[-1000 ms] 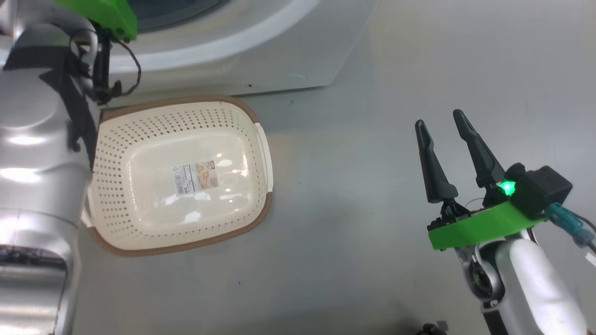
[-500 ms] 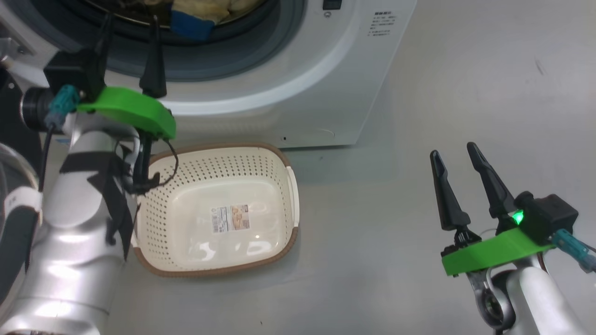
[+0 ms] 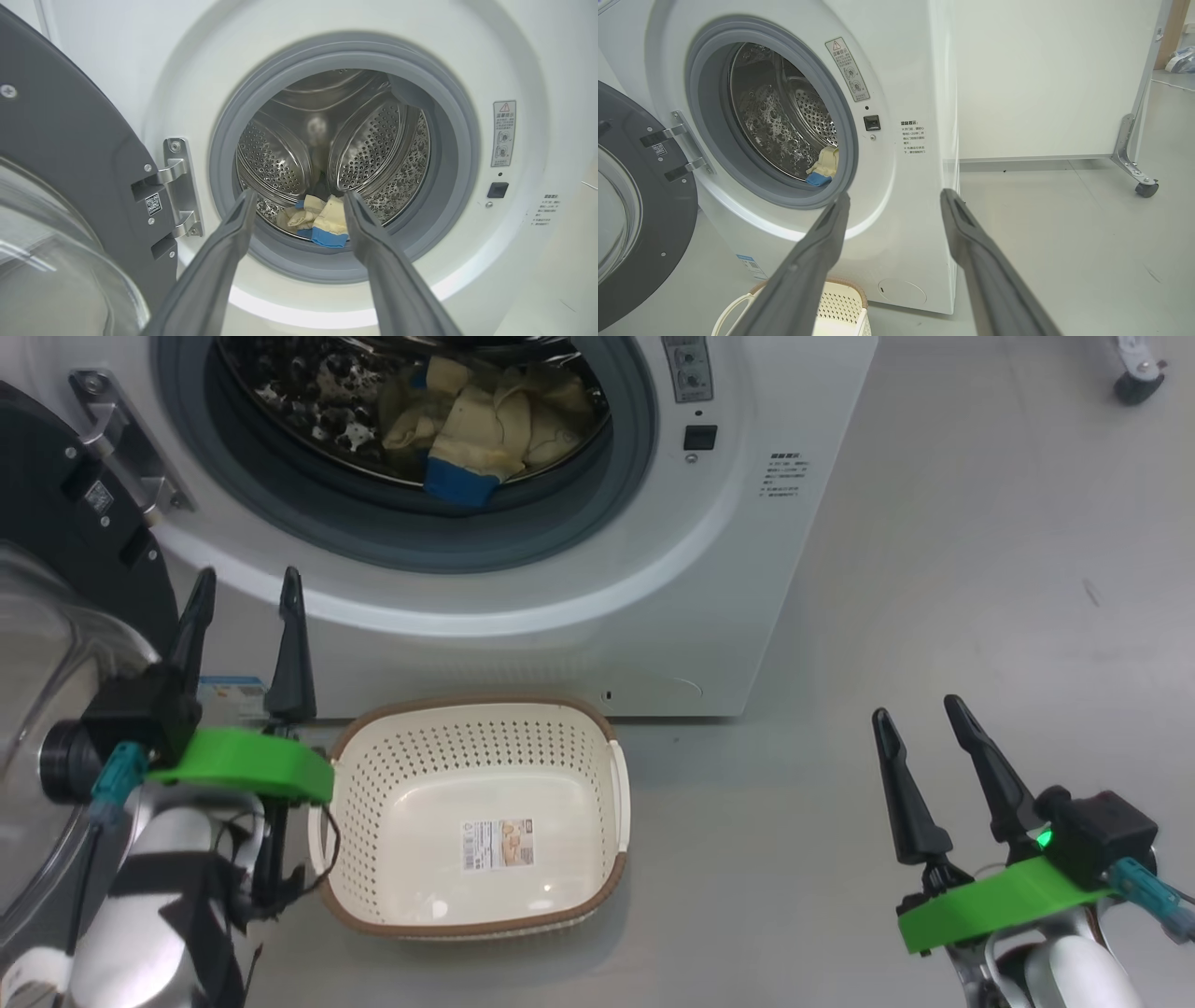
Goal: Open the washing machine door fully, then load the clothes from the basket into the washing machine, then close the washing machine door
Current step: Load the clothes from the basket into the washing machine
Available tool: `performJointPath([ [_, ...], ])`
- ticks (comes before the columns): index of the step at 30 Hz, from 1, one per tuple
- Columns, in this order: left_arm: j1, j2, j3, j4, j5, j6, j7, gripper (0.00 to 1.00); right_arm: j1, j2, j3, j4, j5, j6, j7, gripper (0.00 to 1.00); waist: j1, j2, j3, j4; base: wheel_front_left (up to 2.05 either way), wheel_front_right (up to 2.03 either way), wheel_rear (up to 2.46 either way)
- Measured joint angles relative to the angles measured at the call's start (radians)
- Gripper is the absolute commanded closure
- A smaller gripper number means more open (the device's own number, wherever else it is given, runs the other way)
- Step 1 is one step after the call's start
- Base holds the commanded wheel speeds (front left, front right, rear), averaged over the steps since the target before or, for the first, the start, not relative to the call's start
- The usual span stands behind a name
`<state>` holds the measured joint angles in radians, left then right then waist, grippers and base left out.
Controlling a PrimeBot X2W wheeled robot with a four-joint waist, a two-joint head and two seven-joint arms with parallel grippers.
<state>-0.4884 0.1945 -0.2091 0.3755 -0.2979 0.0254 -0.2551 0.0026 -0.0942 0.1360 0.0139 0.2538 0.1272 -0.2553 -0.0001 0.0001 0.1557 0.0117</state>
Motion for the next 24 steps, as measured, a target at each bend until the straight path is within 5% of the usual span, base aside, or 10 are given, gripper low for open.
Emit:
performJointPath([
  [10, 0.269, 0.058, 0.054, -0.19, 0.001, 0.08, 0.001, 0.0, 0.067, -0.001, 0.002, -0.009, 0.0, 0.0, 0.0, 0.0, 0.0, 0.0, -0.054, -0.009, 0.0, 0.0, 0.0],
  [24, 0.566, 0.058, 0.124, -0.377, -0.017, 0.169, 0.001, 0.0, 0.102, -0.001, 0.004, -0.009, -0.008, 0.0, 0.0, 0.0, 0.0, 0.0, -0.084, -0.036, 0.0, 0.0, 0.0],
])
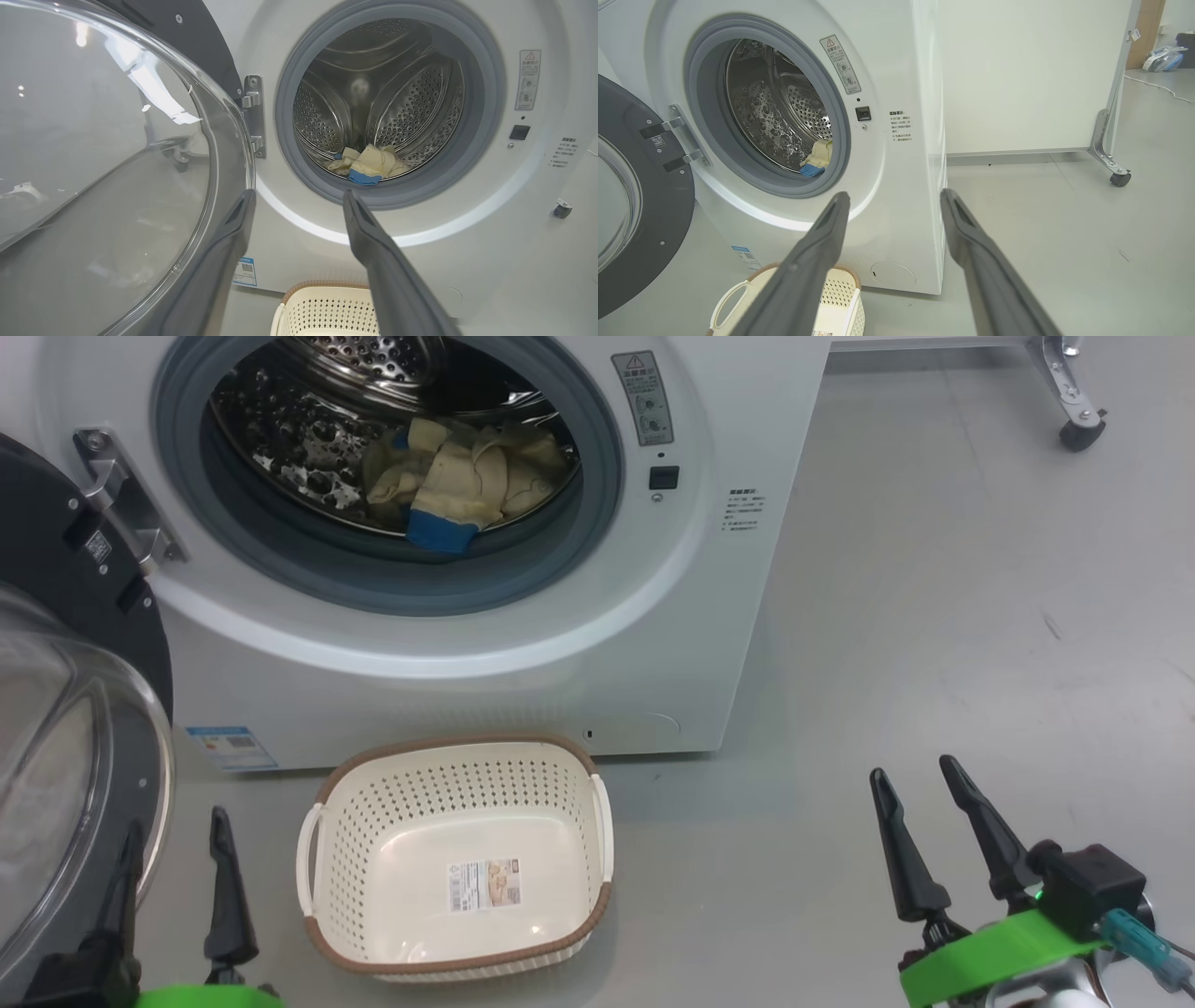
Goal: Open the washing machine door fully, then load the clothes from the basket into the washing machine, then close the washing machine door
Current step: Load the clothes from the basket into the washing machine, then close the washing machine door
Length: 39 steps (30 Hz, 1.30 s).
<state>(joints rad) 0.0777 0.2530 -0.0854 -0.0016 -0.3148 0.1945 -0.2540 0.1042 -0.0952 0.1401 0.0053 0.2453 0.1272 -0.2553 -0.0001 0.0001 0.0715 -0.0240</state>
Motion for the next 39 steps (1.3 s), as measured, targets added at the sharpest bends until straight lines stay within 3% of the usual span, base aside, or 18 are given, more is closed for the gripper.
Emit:
performJointPath([
  [22, 0.069, 0.001, -0.009, -0.065, 0.014, 0.033, 0.017, 0.0, 0.001, 0.005, -0.031, -0.002, -0.018, 0.0, 0.0, 0.0, 0.0, 0.0, 0.031, -0.011, -0.08, 0.08, 0.0],
  [39, 0.064, 0.006, -0.028, -0.05, 0.015, 0.044, 0.034, 0.0, 0.0, 0.005, -0.034, 0.002, -0.018, 0.0, 0.0, 0.0, 0.0, 0.0, 0.025, 0.001, -1.62, 1.62, 0.0],
])
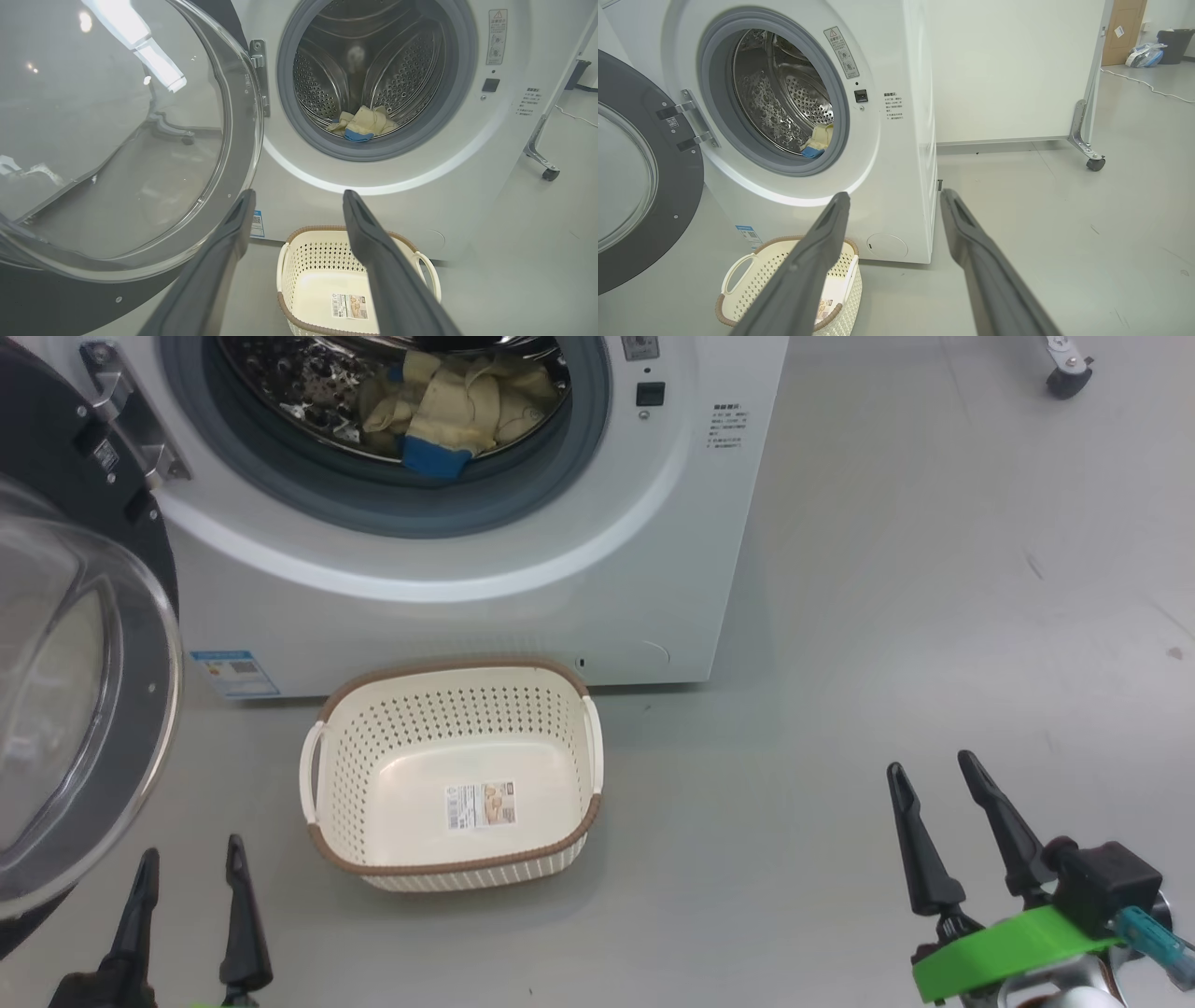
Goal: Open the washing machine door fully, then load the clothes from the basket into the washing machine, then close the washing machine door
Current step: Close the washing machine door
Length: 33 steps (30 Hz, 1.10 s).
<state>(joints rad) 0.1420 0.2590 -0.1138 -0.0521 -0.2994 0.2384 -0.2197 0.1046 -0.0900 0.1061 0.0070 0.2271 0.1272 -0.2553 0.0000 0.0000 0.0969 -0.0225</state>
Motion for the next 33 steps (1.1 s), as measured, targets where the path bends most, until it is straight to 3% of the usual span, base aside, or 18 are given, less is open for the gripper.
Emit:
performJointPath([
  [11, 0.0, 0.0, -0.003, 0.009, 0.0, 0.001, -0.01, 0.0, 0.001, 0.0, -0.005, -0.001, 0.0, 0.0, 0.0, 0.0, 0.0, 0.0, 0.009, 0.011, -1.25, 1.25, 0.0],
  [33, -0.021, -0.003, -0.005, 0.02, 0.0, 0.003, -0.02, 0.0, -0.001, -0.001, -0.009, -0.006, -0.008, 0.0, 0.0, 0.0, 0.0, 0.0, 0.007, 0.071, -0.04, 0.04, 0.0],
])
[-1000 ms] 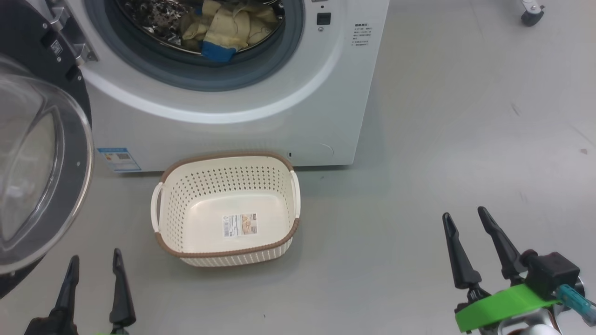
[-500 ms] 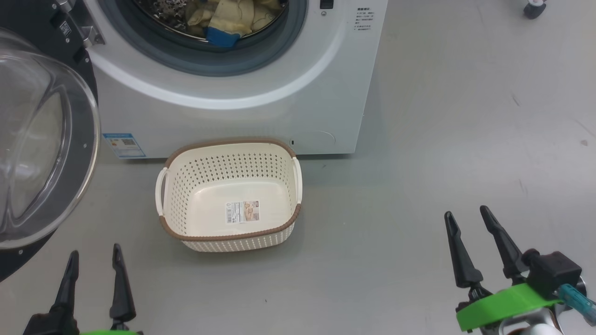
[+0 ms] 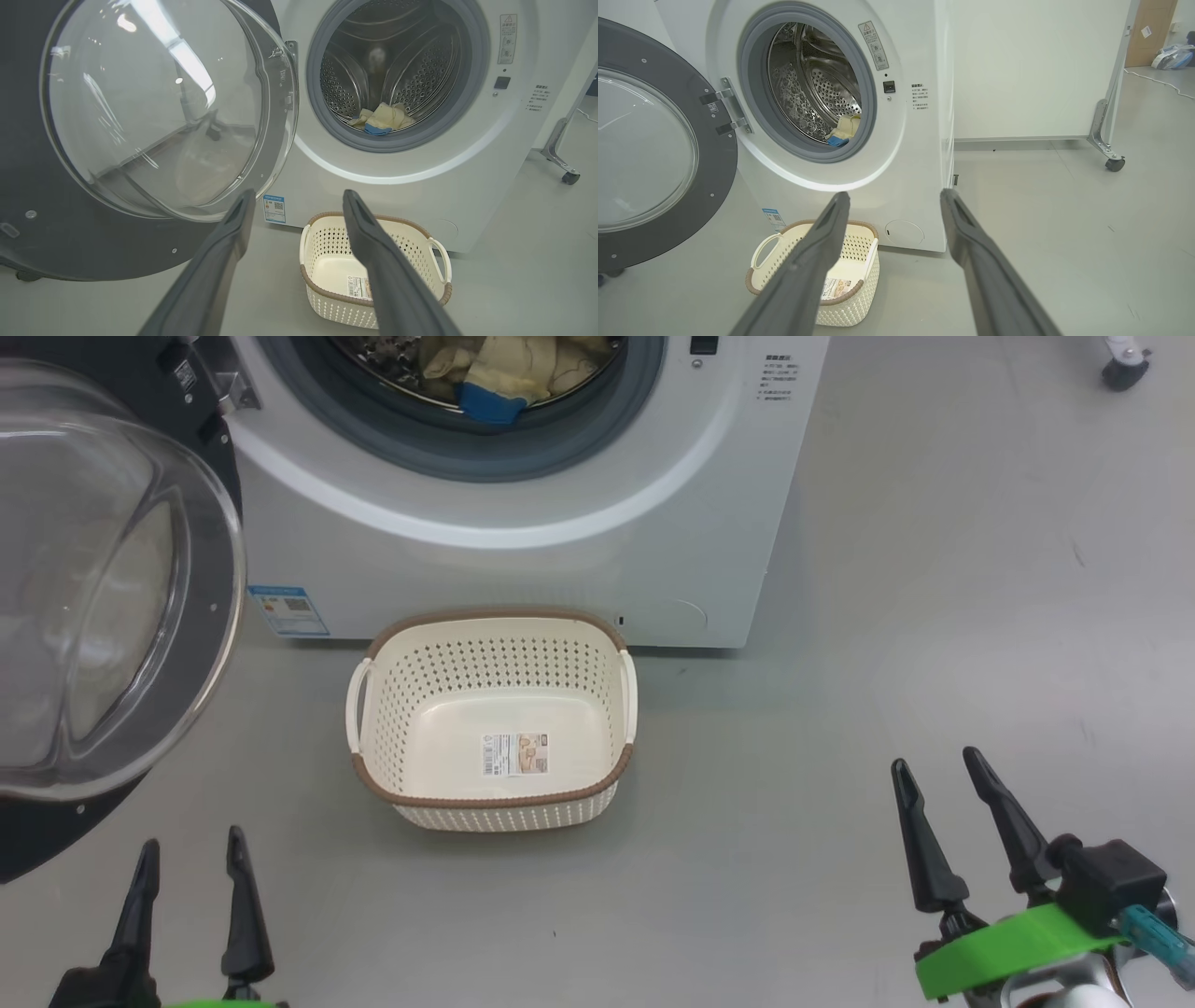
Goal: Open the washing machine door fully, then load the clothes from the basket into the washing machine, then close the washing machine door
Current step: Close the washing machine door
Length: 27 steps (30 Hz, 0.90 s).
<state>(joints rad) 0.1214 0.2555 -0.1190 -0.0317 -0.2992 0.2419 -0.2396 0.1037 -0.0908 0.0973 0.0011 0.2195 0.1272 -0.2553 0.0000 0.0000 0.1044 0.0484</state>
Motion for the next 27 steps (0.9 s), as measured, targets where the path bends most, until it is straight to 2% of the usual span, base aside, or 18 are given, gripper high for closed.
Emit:
performJointPath([
  [27, 0.02, -0.026, 0.021, -0.002, -0.003, 0.002, -0.01, 0.0, -0.011, -0.015, 0.016, 0.004, -0.001, 0.0, 0.0, 0.0, 0.0, 0.0, -0.02, 0.167, 0.0, 0.0, 0.0],
])
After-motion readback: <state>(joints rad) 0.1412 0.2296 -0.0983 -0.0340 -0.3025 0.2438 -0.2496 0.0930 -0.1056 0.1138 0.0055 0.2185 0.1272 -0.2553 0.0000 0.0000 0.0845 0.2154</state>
